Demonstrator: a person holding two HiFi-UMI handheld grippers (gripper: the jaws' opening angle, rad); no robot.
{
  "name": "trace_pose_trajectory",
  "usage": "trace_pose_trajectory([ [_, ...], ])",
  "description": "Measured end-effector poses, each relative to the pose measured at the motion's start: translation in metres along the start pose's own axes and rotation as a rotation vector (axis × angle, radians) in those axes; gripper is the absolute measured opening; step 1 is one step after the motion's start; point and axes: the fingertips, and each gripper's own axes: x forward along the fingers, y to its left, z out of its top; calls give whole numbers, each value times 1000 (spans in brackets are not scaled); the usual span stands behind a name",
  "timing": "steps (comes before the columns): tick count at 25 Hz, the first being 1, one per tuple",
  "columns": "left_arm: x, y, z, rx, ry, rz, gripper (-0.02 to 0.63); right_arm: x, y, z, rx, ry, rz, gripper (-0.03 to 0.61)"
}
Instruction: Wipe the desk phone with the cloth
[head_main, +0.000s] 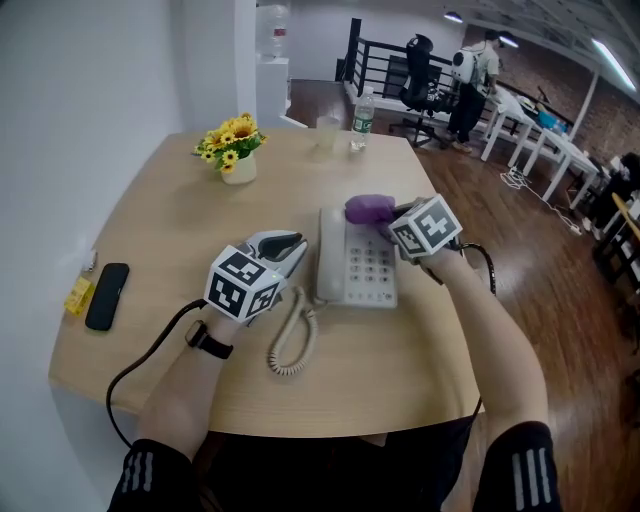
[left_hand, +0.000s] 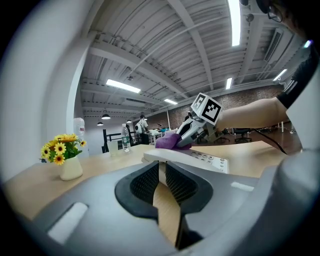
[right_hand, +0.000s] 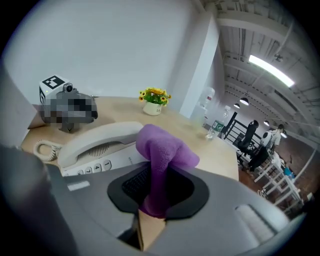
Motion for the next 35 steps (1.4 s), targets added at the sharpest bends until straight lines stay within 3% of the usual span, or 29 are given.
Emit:
trace_pose_trajectory([
  [15,3,-2,-3,2,11,-7,37,-64,128,-62,-159,-33,191,74],
  [20,3,-4,-5,0,13,-11,37,-77,154,-70,-222,6,250,74],
  [23,3,-4,-2,-3,5,-13,37,-80,136,-50,-190,-52,212,74],
  [28,2,-3,-1,-8,0,-10,37,-64,60,14,-60,-156,93,75],
  [31,1,-3,2,-5,-4,-11,37,-36,27,34,-37,-120,40,75],
  [35,-1,-2,5,-11,-16,-8,37,2,10,33,20,-48,23,74],
])
